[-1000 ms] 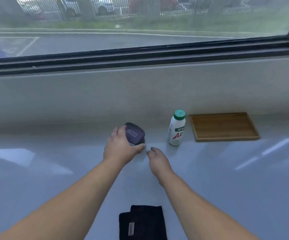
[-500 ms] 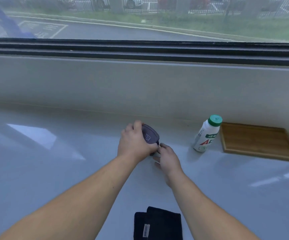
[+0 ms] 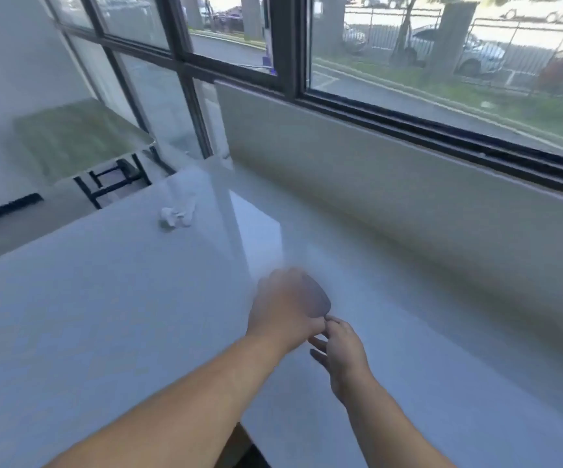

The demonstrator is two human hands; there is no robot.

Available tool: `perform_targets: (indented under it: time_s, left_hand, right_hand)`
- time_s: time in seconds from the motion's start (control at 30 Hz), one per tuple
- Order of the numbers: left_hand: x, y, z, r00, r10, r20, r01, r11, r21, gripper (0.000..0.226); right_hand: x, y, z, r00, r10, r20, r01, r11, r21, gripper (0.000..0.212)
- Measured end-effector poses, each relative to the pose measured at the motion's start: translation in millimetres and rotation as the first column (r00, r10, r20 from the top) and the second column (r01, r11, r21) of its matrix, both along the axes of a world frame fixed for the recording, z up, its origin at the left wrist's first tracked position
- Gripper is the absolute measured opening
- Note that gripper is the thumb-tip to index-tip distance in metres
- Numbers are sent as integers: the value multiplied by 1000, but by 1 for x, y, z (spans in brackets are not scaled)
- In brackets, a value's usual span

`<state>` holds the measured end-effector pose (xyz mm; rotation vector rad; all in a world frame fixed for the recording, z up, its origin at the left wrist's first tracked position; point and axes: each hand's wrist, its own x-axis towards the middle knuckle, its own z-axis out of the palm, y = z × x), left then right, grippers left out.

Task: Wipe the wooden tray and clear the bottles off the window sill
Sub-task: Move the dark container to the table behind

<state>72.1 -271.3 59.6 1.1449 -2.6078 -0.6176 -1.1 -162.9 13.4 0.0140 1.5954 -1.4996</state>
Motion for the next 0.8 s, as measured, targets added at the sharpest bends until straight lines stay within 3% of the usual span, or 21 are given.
perform_targets:
  time_s: [0.2,0.47,0.67,0.8]
  left_hand:
    - [187,-124,5,971,232,51,-232,973,-14,85]
    - [393,-214,-8,871,483,90,-487,873,26,87]
    - [486,-234,-27,796,597,100,-604,794,71,83]
    - [513,-233,-43,774,620,128,-631,771,81,82]
  right_hand:
    - [163,-142,4,963,268,26,-268,963,2,27]
    - [342,-250,0,852,522,38,-523,851,43,24]
    - [429,-288,-18,754,654,56,-657,749,86,29]
    - [458,-298,-32,738,669,81,-674,729,119,29]
